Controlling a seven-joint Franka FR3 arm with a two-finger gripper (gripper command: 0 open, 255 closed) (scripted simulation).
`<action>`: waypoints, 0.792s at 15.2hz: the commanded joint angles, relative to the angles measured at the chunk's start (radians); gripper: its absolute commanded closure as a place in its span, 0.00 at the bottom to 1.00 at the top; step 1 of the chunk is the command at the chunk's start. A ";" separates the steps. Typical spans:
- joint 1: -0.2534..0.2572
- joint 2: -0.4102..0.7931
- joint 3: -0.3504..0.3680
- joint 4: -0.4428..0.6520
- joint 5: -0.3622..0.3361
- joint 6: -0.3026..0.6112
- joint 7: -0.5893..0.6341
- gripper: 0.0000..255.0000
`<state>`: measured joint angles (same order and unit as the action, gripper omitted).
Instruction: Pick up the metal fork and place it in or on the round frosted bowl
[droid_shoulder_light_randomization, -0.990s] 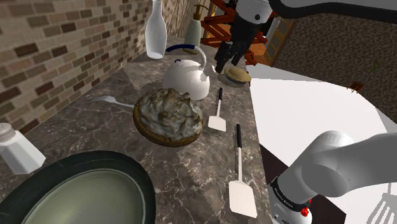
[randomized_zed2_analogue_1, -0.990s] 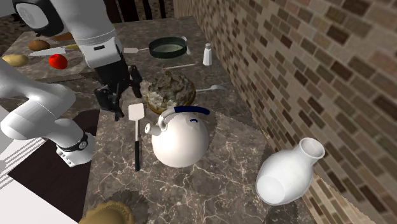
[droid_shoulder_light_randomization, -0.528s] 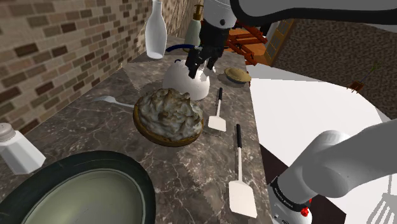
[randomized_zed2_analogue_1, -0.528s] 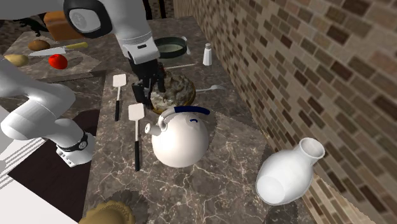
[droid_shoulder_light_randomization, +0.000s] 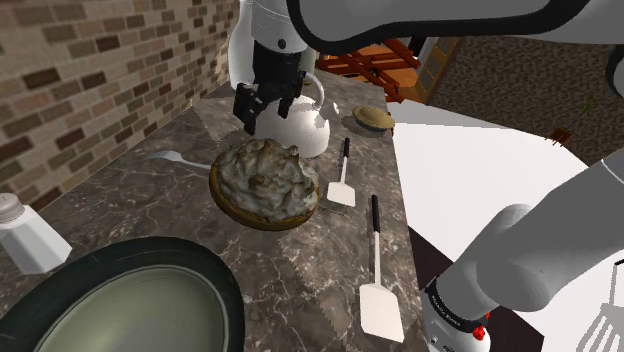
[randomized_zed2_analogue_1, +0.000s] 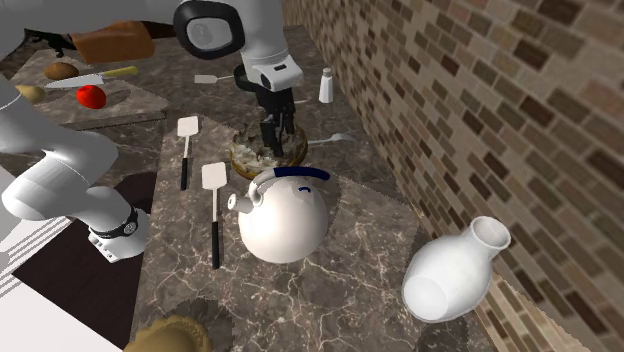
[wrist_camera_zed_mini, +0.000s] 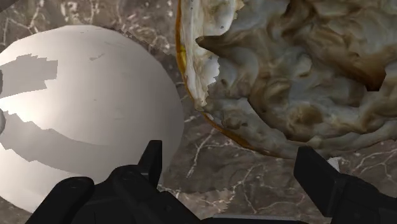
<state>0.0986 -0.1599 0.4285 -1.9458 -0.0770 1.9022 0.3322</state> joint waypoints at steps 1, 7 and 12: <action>0.011 0.076 0.029 0.058 -0.031 0.003 0.038 0.00; 0.077 0.307 0.092 0.262 -0.148 -0.022 0.147 0.00; 0.176 0.515 0.107 0.479 -0.252 -0.078 0.215 0.00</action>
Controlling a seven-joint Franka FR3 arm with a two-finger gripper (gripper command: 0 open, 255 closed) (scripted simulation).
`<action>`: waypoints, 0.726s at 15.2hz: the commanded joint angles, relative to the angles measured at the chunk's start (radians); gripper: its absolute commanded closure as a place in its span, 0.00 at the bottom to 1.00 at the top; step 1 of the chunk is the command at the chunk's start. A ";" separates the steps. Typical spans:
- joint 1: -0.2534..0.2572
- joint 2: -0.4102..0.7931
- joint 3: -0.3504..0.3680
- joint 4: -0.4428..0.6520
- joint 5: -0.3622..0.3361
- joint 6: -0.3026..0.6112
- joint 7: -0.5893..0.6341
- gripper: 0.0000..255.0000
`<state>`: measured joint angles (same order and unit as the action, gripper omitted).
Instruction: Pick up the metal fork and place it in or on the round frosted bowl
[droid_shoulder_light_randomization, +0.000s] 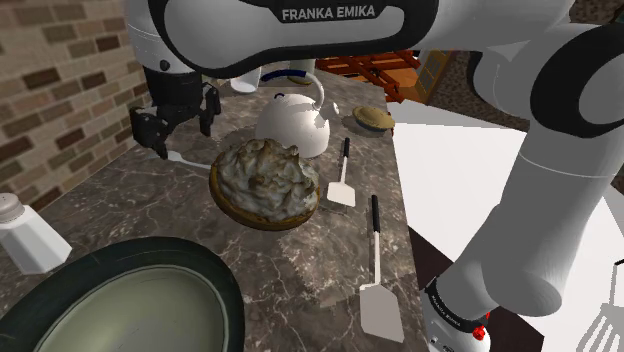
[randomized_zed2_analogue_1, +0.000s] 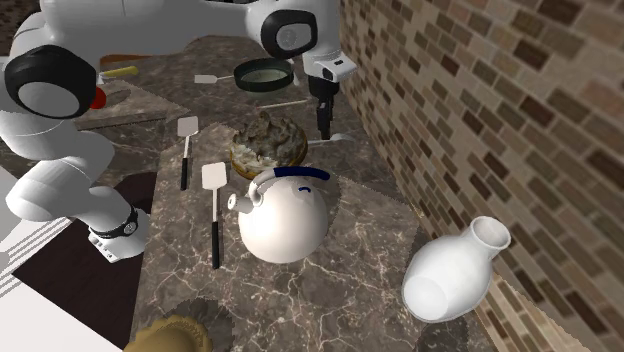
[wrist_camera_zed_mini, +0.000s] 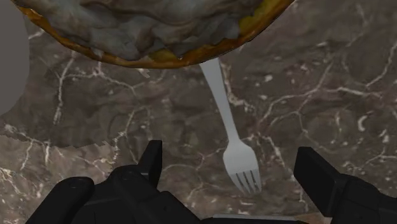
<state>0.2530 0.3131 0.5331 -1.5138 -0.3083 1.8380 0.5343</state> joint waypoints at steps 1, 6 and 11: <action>0.033 0.061 0.001 0.069 -0.029 -0.020 0.017 0.00; 0.027 0.071 -0.006 0.017 -0.037 0.040 0.025 0.00; 0.024 0.079 -0.009 -0.007 -0.043 0.070 0.029 0.00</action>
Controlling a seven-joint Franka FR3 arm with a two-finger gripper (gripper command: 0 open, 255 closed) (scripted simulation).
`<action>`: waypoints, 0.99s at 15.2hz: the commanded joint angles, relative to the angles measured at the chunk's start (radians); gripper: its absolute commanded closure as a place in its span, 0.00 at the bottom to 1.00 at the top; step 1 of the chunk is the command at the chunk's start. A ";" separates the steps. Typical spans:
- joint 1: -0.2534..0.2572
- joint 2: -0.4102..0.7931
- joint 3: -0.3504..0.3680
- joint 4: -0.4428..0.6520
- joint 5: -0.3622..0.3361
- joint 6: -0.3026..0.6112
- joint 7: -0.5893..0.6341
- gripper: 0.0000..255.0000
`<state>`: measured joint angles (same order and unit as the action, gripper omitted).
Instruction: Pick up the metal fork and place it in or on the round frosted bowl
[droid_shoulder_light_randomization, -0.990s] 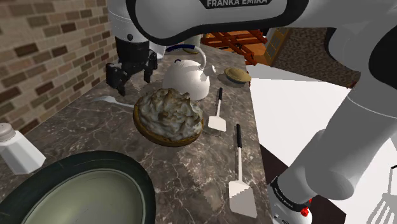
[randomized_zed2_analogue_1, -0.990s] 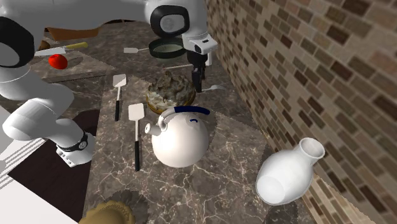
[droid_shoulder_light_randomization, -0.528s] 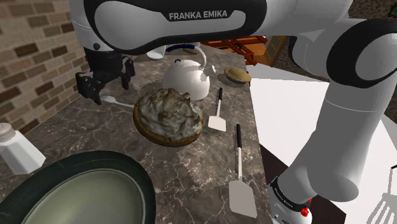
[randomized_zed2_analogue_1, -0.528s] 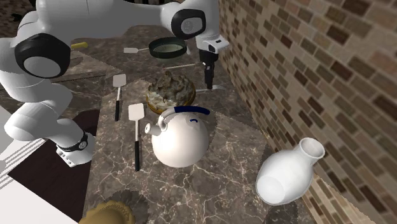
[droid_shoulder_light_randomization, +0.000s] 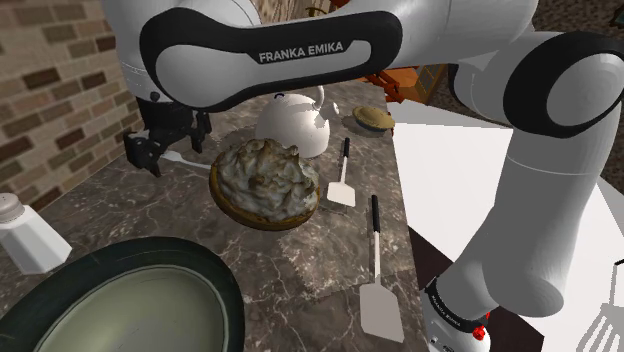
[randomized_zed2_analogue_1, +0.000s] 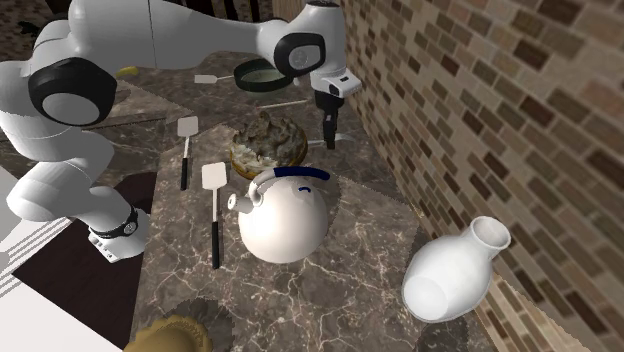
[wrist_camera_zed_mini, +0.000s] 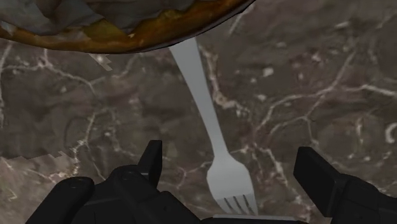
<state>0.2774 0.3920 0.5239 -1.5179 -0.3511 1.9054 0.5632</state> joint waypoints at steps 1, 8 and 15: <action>-0.001 0.000 0.000 -0.003 0.000 0.003 0.000 0.00; -0.001 0.000 0.000 -0.003 0.000 0.003 0.000 1.00; -0.001 0.000 0.000 -0.003 0.000 0.003 0.000 1.00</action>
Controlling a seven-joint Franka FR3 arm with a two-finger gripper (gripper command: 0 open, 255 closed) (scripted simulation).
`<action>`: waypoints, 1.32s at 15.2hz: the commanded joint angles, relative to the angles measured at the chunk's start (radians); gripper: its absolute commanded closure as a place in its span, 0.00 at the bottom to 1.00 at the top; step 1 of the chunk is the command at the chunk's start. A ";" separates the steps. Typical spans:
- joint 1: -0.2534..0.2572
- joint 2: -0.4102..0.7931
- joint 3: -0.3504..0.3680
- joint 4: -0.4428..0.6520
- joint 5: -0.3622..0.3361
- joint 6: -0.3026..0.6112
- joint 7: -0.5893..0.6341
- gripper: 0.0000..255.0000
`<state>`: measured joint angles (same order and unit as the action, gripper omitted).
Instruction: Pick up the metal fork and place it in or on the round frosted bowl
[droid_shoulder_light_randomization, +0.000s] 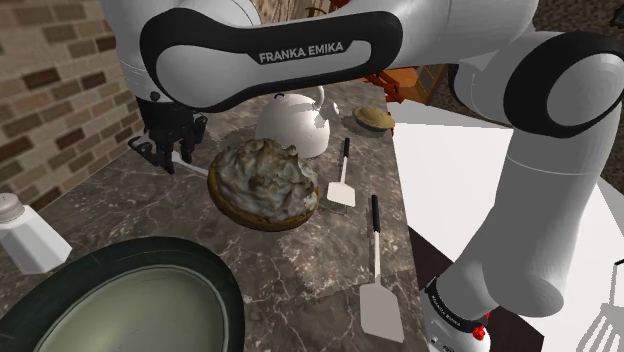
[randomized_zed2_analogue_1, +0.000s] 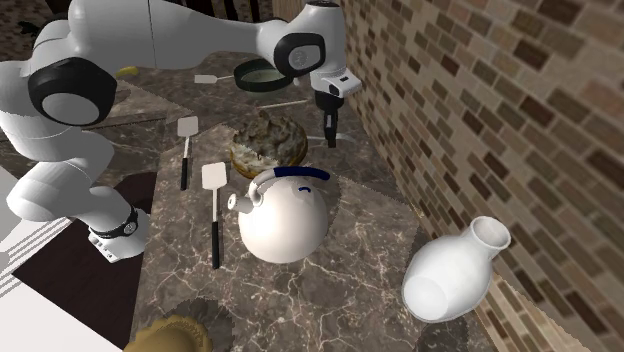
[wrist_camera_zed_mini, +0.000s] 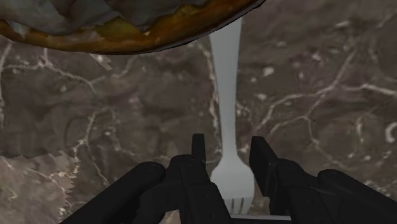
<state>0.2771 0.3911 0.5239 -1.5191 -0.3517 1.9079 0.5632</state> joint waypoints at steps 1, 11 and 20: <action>0.000 -0.001 0.001 0.009 0.003 -0.012 -0.003 1.00; 0.015 -0.006 0.007 0.138 0.013 -0.141 -0.028 1.00; 0.044 0.017 0.008 0.293 0.007 -0.272 -0.047 1.00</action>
<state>0.3156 0.4042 0.5321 -1.2490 -0.3432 1.6542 0.5181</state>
